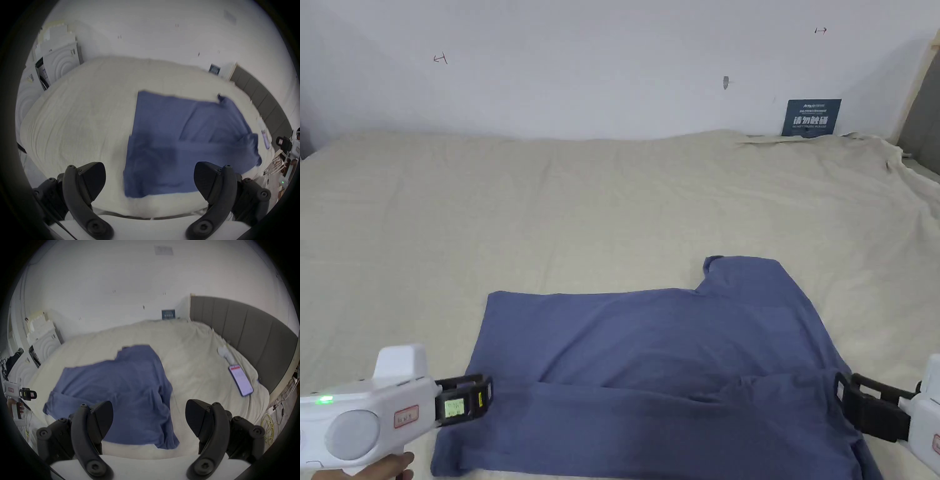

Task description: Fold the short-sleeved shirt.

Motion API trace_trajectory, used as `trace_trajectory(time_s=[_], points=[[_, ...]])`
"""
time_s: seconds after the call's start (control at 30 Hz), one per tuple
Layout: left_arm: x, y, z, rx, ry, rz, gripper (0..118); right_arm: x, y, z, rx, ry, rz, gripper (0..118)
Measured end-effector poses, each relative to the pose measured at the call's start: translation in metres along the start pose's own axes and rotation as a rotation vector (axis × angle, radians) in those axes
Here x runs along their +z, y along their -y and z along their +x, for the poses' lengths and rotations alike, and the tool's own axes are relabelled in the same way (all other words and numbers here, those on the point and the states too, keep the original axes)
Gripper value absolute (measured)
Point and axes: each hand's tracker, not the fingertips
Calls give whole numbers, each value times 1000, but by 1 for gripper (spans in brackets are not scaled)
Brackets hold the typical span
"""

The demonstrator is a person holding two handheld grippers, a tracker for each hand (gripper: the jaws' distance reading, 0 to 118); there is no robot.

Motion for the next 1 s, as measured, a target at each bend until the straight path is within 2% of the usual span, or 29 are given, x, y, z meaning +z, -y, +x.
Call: trace_trajectory(time_s=[0.07, 0.1, 0.17, 0.2, 0.23, 0.27, 0.3, 0.33, 0.37, 0.4, 0.63, 1.0], points=[[11, -9, 9, -7, 12, 45, 110, 6, -7, -6, 19, 0, 52, 93], [14, -11, 14, -13, -5, 104, 104, 8, -10, -9, 20, 14, 81, 93], [20, -11, 25, -76, -33, 196, 77, 12, -14, -14, 27, 20, 115, 87], [20, -11, 29, -97, -55, 214, 50, 13, -15, -16, 28, 23, 132, 69], [20, -12, 34, -119, -71, 228, 33, 14, -17, -19, 34, 31, 149, 47], [19, -12, 38, -134, -80, 246, 23, 14, -19, -22, 33, 35, 163, 33], [19, -12, 40, -142, -66, 256, 19, 13, -20, -23, 31, 37, 170, 24], [18, -13, 42, -144, -52, 259, 19, 12, -22, -24, 32, 34, 178, 24], [17, -16, 43, -140, -47, 244, 9, 11, -23, -24, 27, 17, 193, 4], [13, -20, 45, -131, -27, 237, 0, 9, -25, -24, 26, 15, 197, 1], [-34, -56, 47, -135, -11, 195, 0, -16, -42, -27, 29, 3, 211, 0], [-169, -142, 24, -153, -20, 68, 0, -77, -71, -25, 33, 21, 176, 0]])
